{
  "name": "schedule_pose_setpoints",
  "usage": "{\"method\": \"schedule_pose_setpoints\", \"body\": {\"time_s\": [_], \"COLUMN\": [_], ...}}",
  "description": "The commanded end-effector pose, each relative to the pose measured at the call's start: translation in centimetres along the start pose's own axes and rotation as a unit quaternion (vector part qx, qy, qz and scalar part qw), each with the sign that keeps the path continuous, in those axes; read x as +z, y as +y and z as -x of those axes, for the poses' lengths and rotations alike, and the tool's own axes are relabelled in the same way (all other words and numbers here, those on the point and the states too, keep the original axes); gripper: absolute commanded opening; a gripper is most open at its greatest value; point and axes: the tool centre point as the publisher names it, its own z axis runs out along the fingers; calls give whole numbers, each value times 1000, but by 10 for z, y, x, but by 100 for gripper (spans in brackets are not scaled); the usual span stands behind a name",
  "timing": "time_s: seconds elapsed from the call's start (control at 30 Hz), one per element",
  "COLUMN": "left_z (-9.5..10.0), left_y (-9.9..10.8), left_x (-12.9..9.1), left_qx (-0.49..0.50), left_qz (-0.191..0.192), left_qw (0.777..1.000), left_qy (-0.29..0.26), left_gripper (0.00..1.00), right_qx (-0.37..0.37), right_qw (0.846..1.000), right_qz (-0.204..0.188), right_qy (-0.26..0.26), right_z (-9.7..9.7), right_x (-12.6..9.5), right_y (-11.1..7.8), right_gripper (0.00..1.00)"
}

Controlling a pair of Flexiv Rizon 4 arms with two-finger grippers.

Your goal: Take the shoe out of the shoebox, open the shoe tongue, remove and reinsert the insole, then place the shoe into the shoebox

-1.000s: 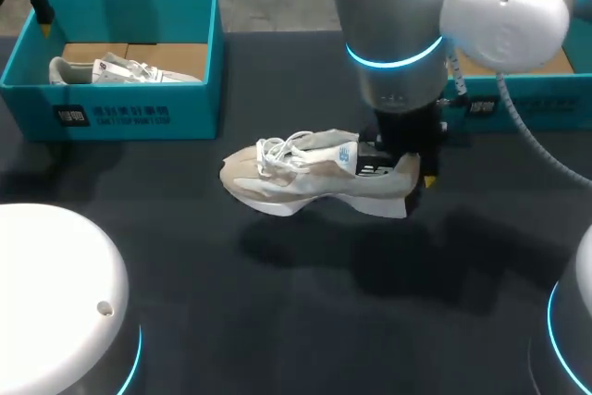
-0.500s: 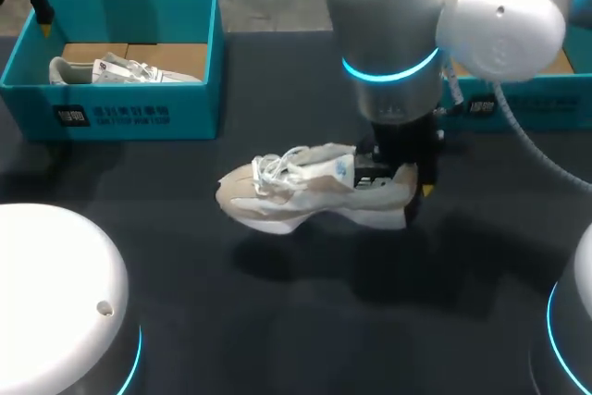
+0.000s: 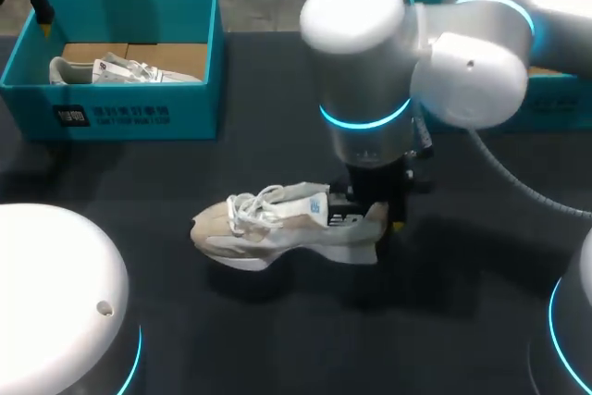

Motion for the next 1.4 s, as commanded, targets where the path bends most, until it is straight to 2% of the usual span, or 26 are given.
{"method": "schedule_pose_setpoints", "body": {"time_s": [0.03,0.6,1.4], "left_z": [0,0,0], "left_y": [-1,-1,-1], "left_x": [0,0,0], "left_qx": [0,0,0], "left_qz": [0,0,0], "left_qw": [1000,1000,1000], "left_qy": [1,1,1], "left_gripper": [100,100,100], "right_qx": [4,-7,21], "right_qw": [1000,1000,1000], "right_qz": [1,-9,-17], "right_qy": [-4,8,0], "right_z": [-19,-49,-42], "right_x": [13,51,77], "right_y": [-7,-21,-30], "right_gripper": [0,0,0]}}
